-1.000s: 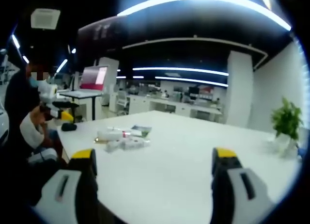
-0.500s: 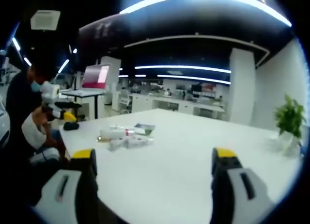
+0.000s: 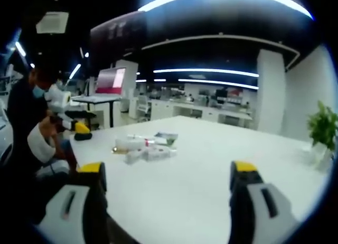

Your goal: Arrange the skincare products in the storage area until every visible bottle or jar stands upright without overlapping.

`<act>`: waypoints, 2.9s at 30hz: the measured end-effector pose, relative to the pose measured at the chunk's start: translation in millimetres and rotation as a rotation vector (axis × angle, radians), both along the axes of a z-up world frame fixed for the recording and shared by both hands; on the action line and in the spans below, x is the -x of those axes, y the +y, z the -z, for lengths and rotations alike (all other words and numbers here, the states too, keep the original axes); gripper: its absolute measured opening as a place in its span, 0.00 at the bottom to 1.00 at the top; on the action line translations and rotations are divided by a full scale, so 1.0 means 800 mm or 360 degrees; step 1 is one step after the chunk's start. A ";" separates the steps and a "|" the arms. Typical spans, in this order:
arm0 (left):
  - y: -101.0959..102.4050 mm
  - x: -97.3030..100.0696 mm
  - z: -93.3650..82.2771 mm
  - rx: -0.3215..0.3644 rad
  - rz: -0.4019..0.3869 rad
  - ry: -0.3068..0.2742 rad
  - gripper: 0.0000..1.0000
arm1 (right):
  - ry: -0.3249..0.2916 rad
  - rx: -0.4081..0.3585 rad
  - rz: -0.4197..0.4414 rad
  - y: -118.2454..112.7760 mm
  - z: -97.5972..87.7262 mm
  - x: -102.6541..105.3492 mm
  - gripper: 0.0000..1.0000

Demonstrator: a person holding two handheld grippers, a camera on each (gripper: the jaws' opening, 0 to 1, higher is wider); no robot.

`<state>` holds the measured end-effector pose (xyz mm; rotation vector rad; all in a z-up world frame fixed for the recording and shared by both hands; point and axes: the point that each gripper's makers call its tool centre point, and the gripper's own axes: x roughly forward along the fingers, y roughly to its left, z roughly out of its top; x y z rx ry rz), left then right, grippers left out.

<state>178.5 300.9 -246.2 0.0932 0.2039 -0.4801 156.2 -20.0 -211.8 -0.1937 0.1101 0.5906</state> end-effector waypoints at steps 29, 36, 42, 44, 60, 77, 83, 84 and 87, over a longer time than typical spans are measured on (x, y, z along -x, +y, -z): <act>-0.045 -0.070 0.043 -0.0110 0.0083 0.0201 0.93 | 0.0060 0.0036 -0.0090 0.005 0.045 -0.026 0.98; -0.051 -0.096 0.056 -0.0131 0.0127 0.0270 0.92 | 0.0100 -0.0017 -0.0122 0.008 0.053 -0.028 0.97; -0.052 -0.109 0.071 -0.0207 0.0134 0.0409 0.85 | 0.0133 -0.0035 -0.0101 -0.001 0.062 -0.035 0.97; -0.053 -0.114 0.072 -0.0218 0.0138 0.0417 0.84 | 0.0144 -0.0045 -0.0087 -0.004 0.065 -0.037 0.97; -0.054 -0.147 0.057 -0.0238 0.0219 0.0544 0.79 | 0.0060 -0.0021 -0.0185 0.004 0.060 -0.024 1.00; -0.052 -0.170 0.078 -0.0342 0.0254 0.0726 0.77 | 0.0056 -0.0044 -0.0190 0.000 0.060 -0.017 1.00; -0.072 -0.170 0.079 -0.0280 0.0334 0.0801 0.69 | 0.0079 -0.0070 -0.0204 0.004 0.062 -0.019 1.00; -0.073 -0.171 0.081 -0.0290 0.0343 0.0813 0.68 | 0.0083 -0.0070 -0.0217 0.005 0.062 -0.018 1.00; -0.076 -0.171 0.088 -0.0326 0.0356 0.0881 0.68 | 0.0089 -0.0073 -0.0221 0.005 0.064 -0.018 0.99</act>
